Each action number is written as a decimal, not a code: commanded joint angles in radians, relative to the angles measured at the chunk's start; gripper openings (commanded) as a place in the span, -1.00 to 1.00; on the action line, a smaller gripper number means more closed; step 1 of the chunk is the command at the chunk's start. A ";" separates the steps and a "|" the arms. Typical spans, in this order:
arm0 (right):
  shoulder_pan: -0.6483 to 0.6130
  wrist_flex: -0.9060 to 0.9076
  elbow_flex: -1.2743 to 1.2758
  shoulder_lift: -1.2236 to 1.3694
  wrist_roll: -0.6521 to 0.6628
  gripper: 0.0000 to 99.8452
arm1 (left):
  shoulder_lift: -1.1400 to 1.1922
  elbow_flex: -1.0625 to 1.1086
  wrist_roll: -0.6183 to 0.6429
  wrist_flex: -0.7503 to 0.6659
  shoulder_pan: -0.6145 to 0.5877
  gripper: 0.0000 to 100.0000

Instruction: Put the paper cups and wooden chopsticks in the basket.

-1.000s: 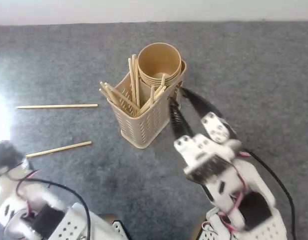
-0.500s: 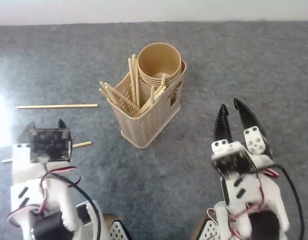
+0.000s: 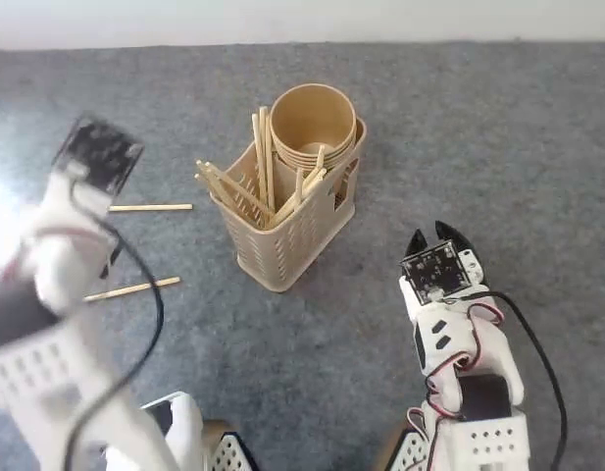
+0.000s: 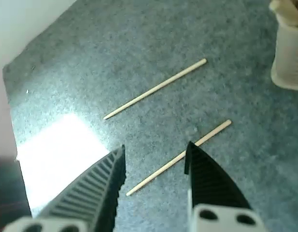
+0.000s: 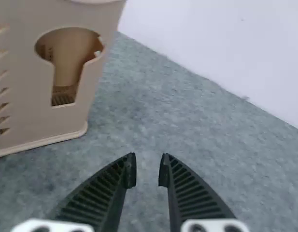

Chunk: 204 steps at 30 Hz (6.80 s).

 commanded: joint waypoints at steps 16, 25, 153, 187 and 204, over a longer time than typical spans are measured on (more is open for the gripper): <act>-0.056 -0.143 0.129 -0.001 -0.003 -0.82 | 0.862 -0.578 -0.491 -0.146 -0.005 -0.60; -0.056 -0.143 0.129 -0.001 -0.003 -0.83 | 1.372 -0.931 -0.598 -0.041 -0.002 -0.60; -0.058 -0.145 0.130 0.001 0.046 -0.83 | 0.736 -1.046 0.984 -0.071 0.726 -0.97; -0.059 -0.142 0.130 0.001 0.043 -0.83 | 0.199 -0.638 -0.025 0.167 0.012 -0.61; -0.059 -0.140 0.130 0.001 0.040 -0.83 | 0.187 0.234 -0.879 -0.114 -0.233 -0.61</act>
